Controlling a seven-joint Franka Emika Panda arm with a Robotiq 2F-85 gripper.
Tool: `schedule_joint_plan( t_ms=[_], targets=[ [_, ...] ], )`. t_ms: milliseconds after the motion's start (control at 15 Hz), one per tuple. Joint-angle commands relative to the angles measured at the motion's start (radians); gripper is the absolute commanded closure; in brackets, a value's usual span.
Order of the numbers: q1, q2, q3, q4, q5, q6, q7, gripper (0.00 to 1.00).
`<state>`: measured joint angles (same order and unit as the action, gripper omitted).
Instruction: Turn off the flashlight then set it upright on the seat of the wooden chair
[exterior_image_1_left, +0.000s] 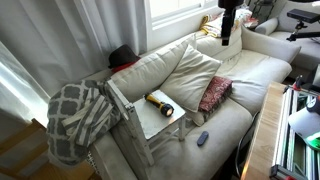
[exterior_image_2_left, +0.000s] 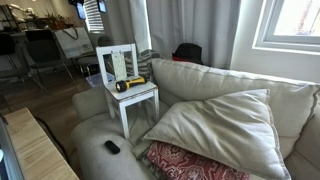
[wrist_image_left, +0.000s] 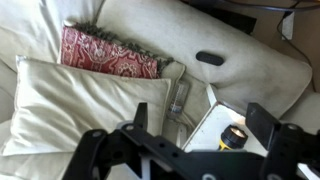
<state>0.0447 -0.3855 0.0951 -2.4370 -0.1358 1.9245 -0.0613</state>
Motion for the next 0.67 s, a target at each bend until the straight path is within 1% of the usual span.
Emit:
schedule_joint_plan(
  t_ms=[0, 200, 333, 400, 533, 600],
  targets=[
    [0.062, 0.187, 0.034, 0.035, 0.032, 0.256, 0.027, 0.0],
    [0.094, 0.341, 0.065, 0.051, 0.025, 0.469, 0.022, 0.0],
    [0.104, 0.44, 0.072, 0.063, 0.02, 0.587, 0.01, 0.0],
    [0.111, 0.483, 0.072, 0.066, 0.043, 0.655, -0.022, 0.0],
    [0.113, 0.568, 0.08, 0.081, 0.06, 0.725, -0.057, 0.0],
    [0.113, 0.603, 0.085, 0.095, 0.067, 0.738, -0.068, 0.0]
  ],
)
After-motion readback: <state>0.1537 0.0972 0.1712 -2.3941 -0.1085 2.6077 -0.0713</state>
